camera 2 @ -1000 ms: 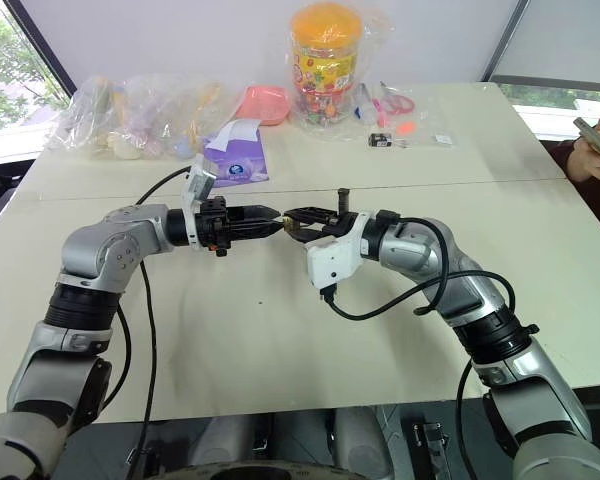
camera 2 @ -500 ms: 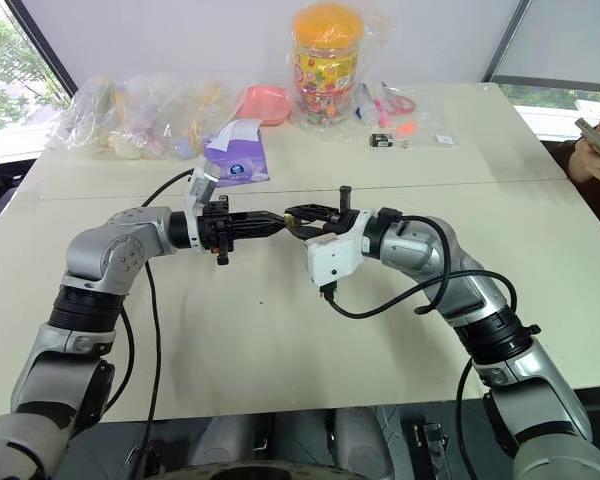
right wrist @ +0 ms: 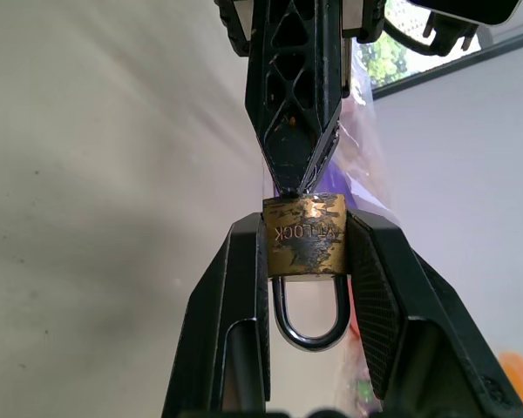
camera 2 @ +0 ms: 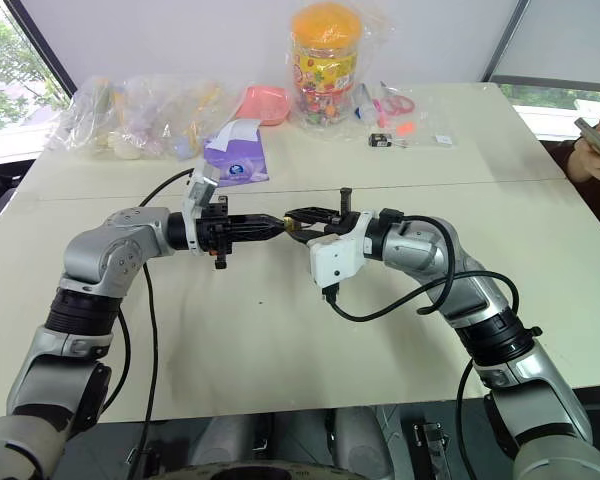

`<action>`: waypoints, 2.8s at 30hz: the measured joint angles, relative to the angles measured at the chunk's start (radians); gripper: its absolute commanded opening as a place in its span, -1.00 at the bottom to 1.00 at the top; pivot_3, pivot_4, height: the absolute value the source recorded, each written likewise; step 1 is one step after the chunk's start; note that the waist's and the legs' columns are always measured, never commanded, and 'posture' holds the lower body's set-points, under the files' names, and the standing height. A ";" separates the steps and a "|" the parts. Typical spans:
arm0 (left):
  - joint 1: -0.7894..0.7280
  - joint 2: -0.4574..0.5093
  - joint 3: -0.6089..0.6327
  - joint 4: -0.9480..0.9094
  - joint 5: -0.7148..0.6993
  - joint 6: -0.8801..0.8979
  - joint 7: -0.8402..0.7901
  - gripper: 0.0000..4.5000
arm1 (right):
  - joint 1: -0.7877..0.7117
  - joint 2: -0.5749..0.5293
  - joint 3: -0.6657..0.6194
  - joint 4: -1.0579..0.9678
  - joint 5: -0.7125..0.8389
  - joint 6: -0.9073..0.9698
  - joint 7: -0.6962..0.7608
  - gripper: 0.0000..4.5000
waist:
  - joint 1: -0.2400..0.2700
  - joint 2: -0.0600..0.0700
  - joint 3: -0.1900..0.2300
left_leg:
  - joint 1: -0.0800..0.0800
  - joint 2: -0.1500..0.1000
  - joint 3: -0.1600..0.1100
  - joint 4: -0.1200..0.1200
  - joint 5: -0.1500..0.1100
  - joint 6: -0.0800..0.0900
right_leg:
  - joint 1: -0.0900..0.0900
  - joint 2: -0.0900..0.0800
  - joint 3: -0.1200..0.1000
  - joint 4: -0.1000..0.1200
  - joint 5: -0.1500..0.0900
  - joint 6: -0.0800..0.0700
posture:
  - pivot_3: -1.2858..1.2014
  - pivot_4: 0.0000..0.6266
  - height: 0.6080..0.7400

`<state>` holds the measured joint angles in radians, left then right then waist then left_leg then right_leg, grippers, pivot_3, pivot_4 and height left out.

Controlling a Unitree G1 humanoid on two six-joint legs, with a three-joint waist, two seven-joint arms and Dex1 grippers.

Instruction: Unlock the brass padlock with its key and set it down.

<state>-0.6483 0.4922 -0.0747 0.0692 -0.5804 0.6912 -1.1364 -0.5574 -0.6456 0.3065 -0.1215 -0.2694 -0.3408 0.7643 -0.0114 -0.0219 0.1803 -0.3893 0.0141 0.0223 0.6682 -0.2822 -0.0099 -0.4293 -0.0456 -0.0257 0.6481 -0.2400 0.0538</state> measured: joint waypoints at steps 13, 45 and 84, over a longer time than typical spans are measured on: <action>0.006 -0.002 0.032 0.017 -0.034 0.033 0.034 0.16 | 0.015 -0.001 0.002 0.000 0.010 -0.010 0.031 -0.68 | 0.000 0.000 0.000 | 0.000 0.000 0.000 0.000 0.000 0.000 | 0.000 0.000 0.000 0.000 0.000 0.000 | 0.03 -0.52 0.96; 0.014 0.006 0.016 0.001 -0.020 0.023 -0.002 -0.98 | 0.017 -0.002 -0.010 0.000 0.009 0.002 0.034 -0.68 | 0.000 0.000 0.000 | 0.000 0.000 0.000 0.000 0.000 0.000 | 0.000 0.000 0.000 0.000 0.000 0.000 | 0.03 -0.52 0.96; 0.039 -0.020 -0.022 0.009 0.045 -0.068 -0.011 -0.98 | 0.018 -0.003 -0.017 -0.003 0.011 0.010 0.039 -0.68 | 0.000 0.000 0.000 | 0.000 0.000 0.000 0.000 0.000 0.000 | 0.000 0.000 0.000 0.000 0.000 0.000 | 0.03 -0.52 0.96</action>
<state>-0.6097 0.4722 -0.0971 0.0778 -0.5352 0.6230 -1.1479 -0.5397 -0.6483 0.2896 -0.1247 -0.2582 -0.3309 0.8031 -0.0109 -0.0220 0.1803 -0.3893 0.0141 0.0223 0.6682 -0.2822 -0.0099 -0.4293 -0.0456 -0.0258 0.6483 -0.2400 0.0538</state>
